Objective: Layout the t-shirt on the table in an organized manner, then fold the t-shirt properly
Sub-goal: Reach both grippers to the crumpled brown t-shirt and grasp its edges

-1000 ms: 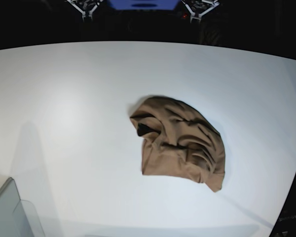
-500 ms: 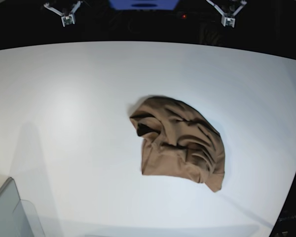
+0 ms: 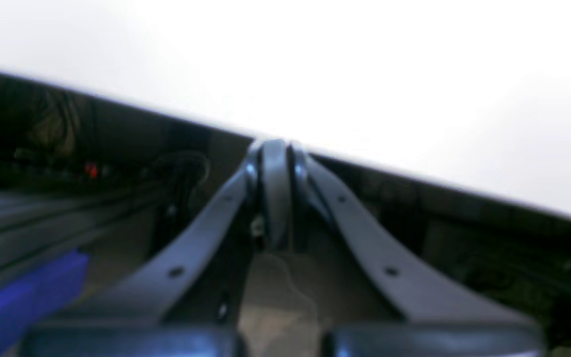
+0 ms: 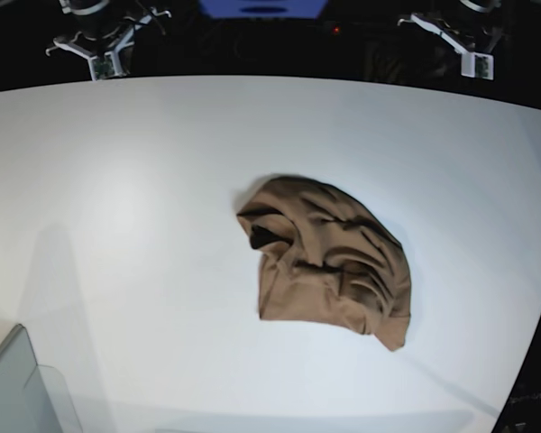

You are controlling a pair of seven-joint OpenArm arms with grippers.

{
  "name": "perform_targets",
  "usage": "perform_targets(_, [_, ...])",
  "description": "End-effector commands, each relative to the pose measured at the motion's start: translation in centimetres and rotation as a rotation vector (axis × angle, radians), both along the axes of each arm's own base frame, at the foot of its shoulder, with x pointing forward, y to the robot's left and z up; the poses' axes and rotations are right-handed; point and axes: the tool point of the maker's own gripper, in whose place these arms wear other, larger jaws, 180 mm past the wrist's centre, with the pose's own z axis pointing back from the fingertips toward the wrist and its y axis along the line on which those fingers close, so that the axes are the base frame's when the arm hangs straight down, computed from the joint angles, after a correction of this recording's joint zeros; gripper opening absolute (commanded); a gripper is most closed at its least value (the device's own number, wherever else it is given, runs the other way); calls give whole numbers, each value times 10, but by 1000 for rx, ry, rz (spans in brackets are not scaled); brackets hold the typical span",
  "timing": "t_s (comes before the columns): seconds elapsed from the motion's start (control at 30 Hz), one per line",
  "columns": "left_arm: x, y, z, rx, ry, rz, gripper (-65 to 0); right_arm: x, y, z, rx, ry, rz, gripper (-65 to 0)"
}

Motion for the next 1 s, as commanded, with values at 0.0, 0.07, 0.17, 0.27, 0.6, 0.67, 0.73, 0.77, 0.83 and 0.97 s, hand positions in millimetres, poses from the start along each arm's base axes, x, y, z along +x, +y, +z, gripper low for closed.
perform_targets(0.0, [4, 8, 11, 24, -33, 13, -649, 12, 4, 11, 17, -61, -2, -650])
perform_targets(0.07, [10, 14, 18, 33, -63, 49, -647, 26, 11, 15, 43, -103, -29, -646])
perform_targets(0.17, [24, 16, 26, 30, -114, 70, -646, 47, 28, 21, 94, -159, -47, -569])
perform_targets(0.27, [33, 14, 31, 24, -142, 75, -645, 78, 61, 32, 164, -228, 13, -462])
perform_targets(0.6, [52, 10, 38, -3, -207, 106, -292, 170, 175, 77, 255, -269, 290, -277])
perform_targets(0.67, [53, 9, 38, -5, -208, 104, -188, 186, 181, 81, 258, -278, 285, -277])
perform_targets(0.73, [53, 9, 38, -5, -208, 104, -132, 198, 182, 78, 246, -274, 284, -277])
perform_targets(0.77, [53, 9, 38, -5, -208, 104, -127, 203, 181, 74, 237, -271, 285, -277])
perform_targets(0.83, [53, 9, 38, -3, -208, 105, -127, 211, 180, 60, 215, -244, 283, -277])
perform_targets(0.97, [53, 10, 38, -1, -207, 105, -127, 226, 176, 36, 174, -191, 276, -277])
